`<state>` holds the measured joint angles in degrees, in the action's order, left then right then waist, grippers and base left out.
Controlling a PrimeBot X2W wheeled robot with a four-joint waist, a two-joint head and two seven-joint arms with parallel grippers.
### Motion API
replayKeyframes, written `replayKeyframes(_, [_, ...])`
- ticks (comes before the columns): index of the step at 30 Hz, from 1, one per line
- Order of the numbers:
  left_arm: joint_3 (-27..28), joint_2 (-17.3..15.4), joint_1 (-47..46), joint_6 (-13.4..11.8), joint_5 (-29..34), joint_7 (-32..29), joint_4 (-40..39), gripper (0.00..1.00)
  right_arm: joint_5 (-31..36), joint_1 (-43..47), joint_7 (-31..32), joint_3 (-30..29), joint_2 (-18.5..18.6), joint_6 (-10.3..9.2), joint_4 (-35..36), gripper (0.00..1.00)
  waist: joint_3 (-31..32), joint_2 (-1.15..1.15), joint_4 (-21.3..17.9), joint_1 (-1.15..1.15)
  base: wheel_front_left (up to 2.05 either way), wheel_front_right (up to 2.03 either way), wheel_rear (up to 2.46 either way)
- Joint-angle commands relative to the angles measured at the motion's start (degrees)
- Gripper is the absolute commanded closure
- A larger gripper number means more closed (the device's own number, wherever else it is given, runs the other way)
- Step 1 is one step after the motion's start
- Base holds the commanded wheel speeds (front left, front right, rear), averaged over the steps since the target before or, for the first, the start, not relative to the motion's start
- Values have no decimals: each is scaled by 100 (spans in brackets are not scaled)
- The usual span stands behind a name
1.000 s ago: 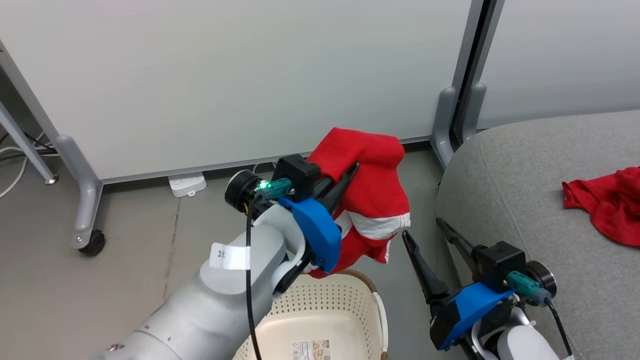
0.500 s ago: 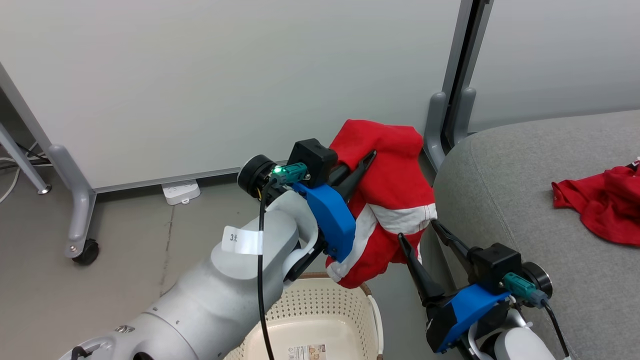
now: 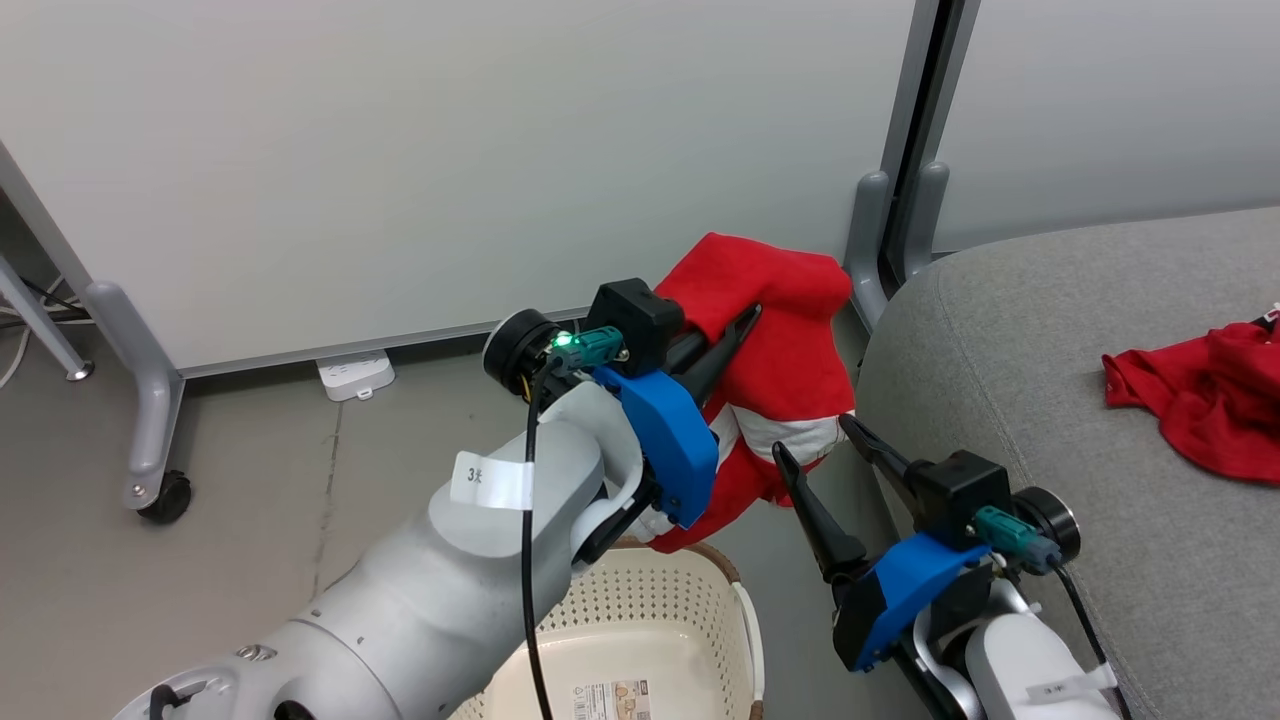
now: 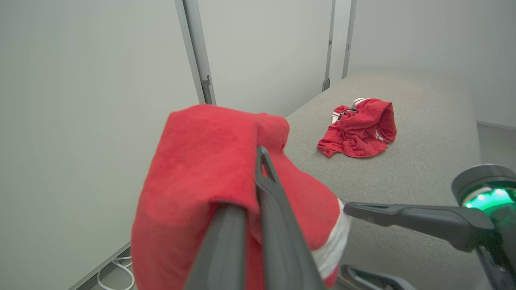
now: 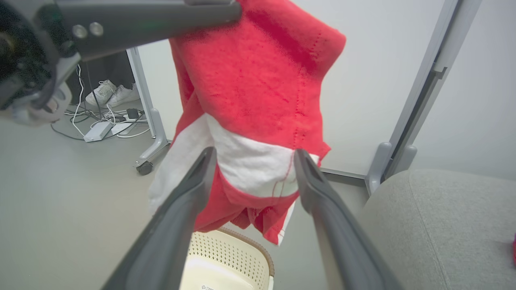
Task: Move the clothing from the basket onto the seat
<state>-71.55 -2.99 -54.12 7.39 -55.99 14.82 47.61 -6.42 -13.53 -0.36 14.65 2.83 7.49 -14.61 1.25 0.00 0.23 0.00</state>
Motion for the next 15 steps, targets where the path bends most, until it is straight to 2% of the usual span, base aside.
replayKeyframes(1, [-40,7,-56,12,-37,25,-15,100,13,-142,-17,27,11,1,-96,0,-10,0,5,0,0,0,0])
replayKeyframes(15, [-167,12,-57,12,-88,-80,-340,100,-63,-1304,-291,419,10,1,-1583,0,-99,0,194,0,0,0,0])
